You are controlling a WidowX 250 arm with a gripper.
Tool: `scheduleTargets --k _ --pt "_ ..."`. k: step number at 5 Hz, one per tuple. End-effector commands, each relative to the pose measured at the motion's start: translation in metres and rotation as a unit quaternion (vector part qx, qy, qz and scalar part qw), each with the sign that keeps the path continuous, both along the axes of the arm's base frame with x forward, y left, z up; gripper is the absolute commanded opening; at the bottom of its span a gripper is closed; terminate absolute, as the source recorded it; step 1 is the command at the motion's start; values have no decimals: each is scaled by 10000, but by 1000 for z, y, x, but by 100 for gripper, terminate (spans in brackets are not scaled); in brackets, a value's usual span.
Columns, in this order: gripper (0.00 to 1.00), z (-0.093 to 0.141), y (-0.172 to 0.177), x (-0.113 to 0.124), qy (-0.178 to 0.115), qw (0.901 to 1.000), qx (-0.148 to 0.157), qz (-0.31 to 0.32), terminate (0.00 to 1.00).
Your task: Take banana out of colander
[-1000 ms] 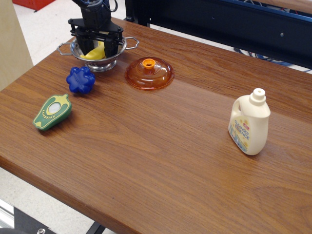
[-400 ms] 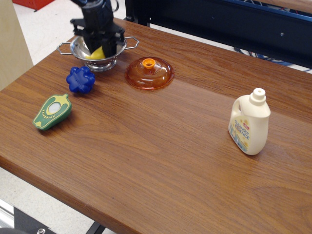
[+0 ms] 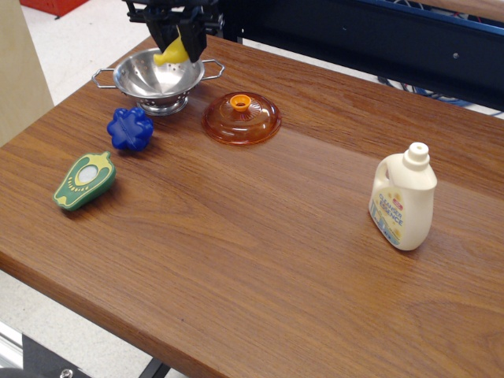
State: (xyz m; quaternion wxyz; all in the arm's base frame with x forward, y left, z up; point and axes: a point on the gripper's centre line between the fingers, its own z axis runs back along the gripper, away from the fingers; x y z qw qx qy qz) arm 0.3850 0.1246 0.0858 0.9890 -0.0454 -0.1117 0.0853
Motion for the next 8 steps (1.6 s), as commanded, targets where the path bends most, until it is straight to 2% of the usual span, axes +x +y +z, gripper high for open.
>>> scheduleTargets --k 1,2,3,4,5,6,7,8 --pt "0 24 -54 -16 71 9979 118 -631 0" --pt "0 -7 -69 -47 228 9943 285 -1000 0" --pt "0 -26 -84 -70 483 9891 287 -1365 0" --pt "0 -34 -105 -93 418 9804 167 -1916 0" --pt "0 -39 -137 -108 435 9685 -17 -2451 0" --pt "0 -44 -158 -121 298 9606 -154 -2759 0" --pt "0 -62 -171 -128 279 9532 -129 -3007 0" --pt "0 -71 -177 -127 179 9522 -238 -3040 0"
